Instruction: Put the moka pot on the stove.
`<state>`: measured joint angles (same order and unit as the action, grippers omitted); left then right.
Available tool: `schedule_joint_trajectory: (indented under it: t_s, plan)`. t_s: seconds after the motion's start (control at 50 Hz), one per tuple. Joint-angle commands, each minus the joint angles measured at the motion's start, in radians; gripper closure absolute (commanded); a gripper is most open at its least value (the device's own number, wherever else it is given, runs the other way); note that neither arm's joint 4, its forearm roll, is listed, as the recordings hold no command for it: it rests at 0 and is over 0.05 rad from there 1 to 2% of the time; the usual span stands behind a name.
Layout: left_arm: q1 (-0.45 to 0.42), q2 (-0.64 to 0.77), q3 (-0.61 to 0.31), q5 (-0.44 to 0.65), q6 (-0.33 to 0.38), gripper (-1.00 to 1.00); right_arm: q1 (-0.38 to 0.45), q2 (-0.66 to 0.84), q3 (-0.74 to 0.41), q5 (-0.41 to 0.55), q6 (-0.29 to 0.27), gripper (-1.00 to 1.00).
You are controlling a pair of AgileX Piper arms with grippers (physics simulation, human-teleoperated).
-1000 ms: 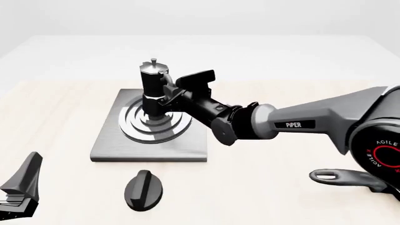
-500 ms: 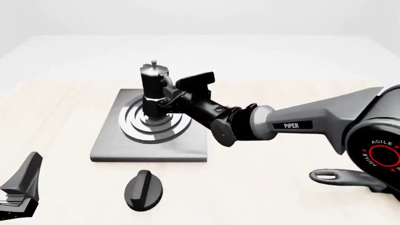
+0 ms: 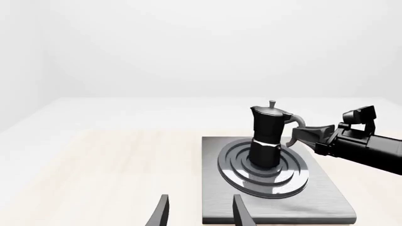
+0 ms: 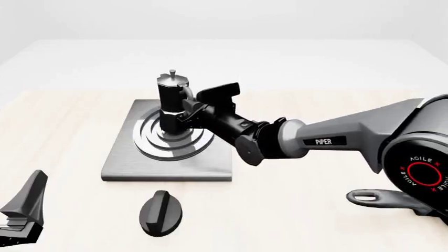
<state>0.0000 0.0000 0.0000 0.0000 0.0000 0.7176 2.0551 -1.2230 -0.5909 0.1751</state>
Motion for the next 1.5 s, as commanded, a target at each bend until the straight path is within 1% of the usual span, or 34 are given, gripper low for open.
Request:
schedule_joint_trajectory:
  t_s: [0.02, 0.42, 0.44, 1.1, 1.24, 1.5]
  plan:
    - [0.0, 0.0, 0.0, 0.0, 0.0, -1.0, 0.0, 0.004, -0.008, -0.011, 0.013, 1.0]
    - [0.0, 0.0, 0.0, 0.0, 0.0, -1.0, 0.003, 0.025, -0.018, -0.006, 0.011, 1.0]
    - [0.0, 0.0, 0.0, 0.0, 0.0, -1.0, 0.007, 0.026, -0.019, -0.004, 0.012, -1.0]
    - [0.0, 0.0, 0.0, 0.0, 0.0, -1.0, -0.007, 0.021, -0.027, 0.004, 0.007, -1.0]
    - [0.0, 0.0, 0.0, 0.0, 0.0, -1.0, -0.002, 0.004, -0.01, -0.002, 0.017, -1.0]
    - [0.0, 0.0, 0.0, 0.0, 0.0, -1.0, 0.01, -0.043, 0.038, -0.009, 0.018, -1.0]
